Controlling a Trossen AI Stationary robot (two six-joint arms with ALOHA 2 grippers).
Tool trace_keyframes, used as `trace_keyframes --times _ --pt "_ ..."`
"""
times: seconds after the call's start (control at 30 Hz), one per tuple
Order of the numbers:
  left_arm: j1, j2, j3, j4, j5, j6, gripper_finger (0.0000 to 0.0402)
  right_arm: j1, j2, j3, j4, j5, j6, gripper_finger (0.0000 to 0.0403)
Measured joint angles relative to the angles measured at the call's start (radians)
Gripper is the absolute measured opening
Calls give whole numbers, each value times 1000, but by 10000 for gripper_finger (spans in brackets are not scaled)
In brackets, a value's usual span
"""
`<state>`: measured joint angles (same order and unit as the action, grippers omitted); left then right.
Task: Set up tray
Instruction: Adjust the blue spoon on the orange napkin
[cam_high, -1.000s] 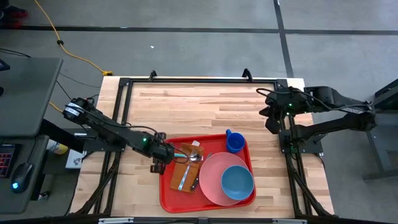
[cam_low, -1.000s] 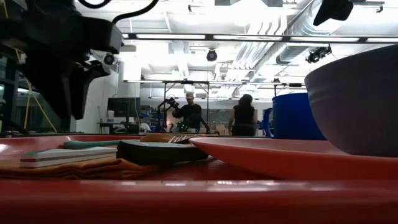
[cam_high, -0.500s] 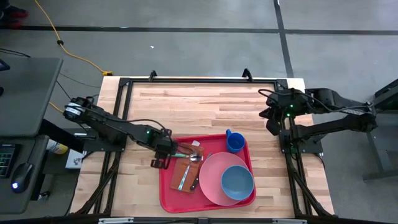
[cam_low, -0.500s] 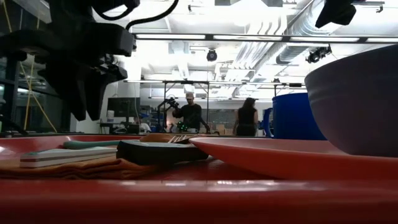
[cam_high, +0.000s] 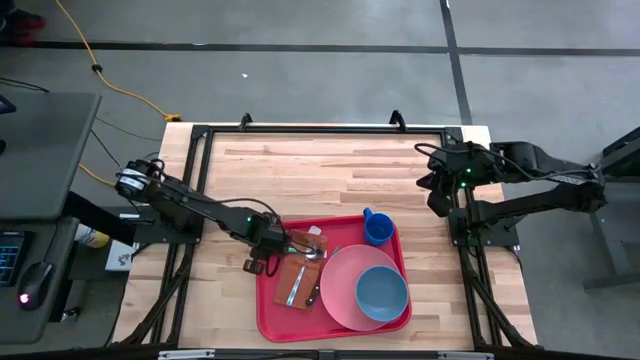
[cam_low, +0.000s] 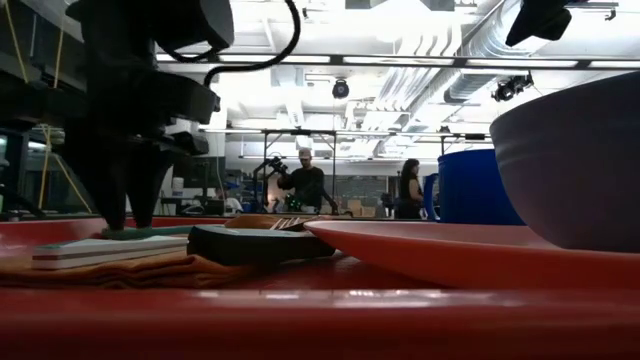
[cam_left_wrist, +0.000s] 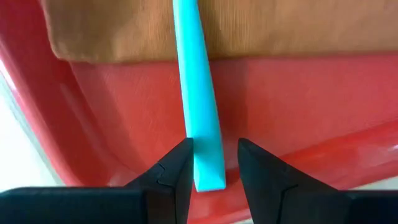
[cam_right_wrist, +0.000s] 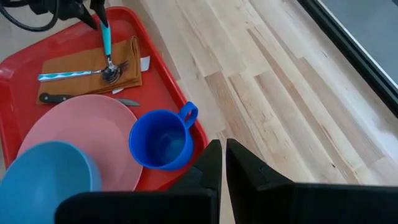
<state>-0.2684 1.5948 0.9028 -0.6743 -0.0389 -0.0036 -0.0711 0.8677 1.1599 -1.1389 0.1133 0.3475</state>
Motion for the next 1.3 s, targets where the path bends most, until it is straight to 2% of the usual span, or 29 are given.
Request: trace_keyframes --times 0.33,0.6,0.7,0.9,1.0,1.17,1.3 --pt "1 66 2 43 5 7 156 0 0 0 0 0 -1 0" --pt "1 69 2 46 4 7 154 0 0 0 0 3 -1 0" --pt "0 69 2 46 4 0 138 0 0 0 0 8 -1 0" --pt "-1 69 2 32 -12 -22 73 0 0 0 0 13 -1 0" --pt "0 69 2 21 -15 -40 71 0 0 0 0 14 -1 0" --pt "0 56 1 -1 -30 -161 71 0 0 0 0 15 -1 0" --pt "0 28 -5 -56 -43 -374 71 0 0 0 0 15 -1 0"
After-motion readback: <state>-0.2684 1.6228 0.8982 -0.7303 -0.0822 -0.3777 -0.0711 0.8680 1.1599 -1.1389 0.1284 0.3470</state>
